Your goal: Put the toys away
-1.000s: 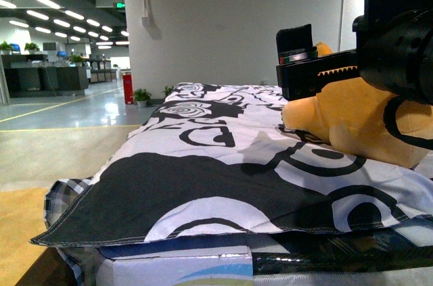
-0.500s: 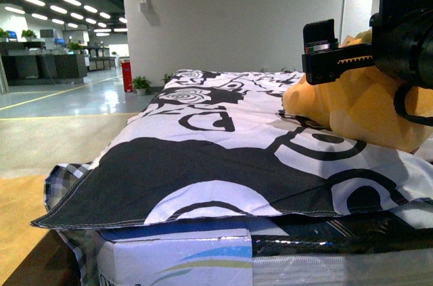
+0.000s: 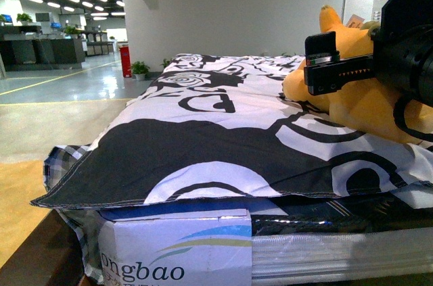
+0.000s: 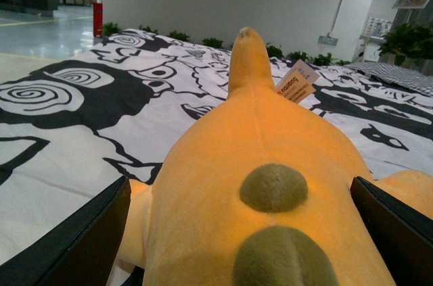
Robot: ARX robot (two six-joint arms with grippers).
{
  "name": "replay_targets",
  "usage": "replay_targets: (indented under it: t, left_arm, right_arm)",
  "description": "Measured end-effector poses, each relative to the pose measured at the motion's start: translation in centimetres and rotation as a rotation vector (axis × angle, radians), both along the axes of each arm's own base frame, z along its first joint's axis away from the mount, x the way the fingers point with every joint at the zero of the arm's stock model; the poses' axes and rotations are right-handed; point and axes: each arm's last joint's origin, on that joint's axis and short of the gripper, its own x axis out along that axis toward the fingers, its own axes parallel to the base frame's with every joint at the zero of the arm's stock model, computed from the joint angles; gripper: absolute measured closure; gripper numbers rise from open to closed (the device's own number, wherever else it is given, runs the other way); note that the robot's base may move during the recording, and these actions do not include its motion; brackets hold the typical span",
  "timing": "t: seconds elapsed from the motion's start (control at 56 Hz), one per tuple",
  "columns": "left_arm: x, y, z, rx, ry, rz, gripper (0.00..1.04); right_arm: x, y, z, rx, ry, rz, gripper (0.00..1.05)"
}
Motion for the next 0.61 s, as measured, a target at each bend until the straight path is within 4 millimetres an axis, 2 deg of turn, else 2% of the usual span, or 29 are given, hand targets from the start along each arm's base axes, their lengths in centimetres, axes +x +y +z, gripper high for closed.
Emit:
replay_targets:
  t: [0.214,0.607]
  left_arm:
    - [0.0,0.0,0.0,0.0,0.0,0.0,0.06]
    - [0.0,0.0,0.0,0.0,0.0,0.0,0.06]
  right_arm:
    - [-0.15,-0.02,-0.2,-0.019,-0.001,-0.004,0.07]
    - [-0.72,-0.09,0.19,-0.027,-0.013,0.021,0.68]
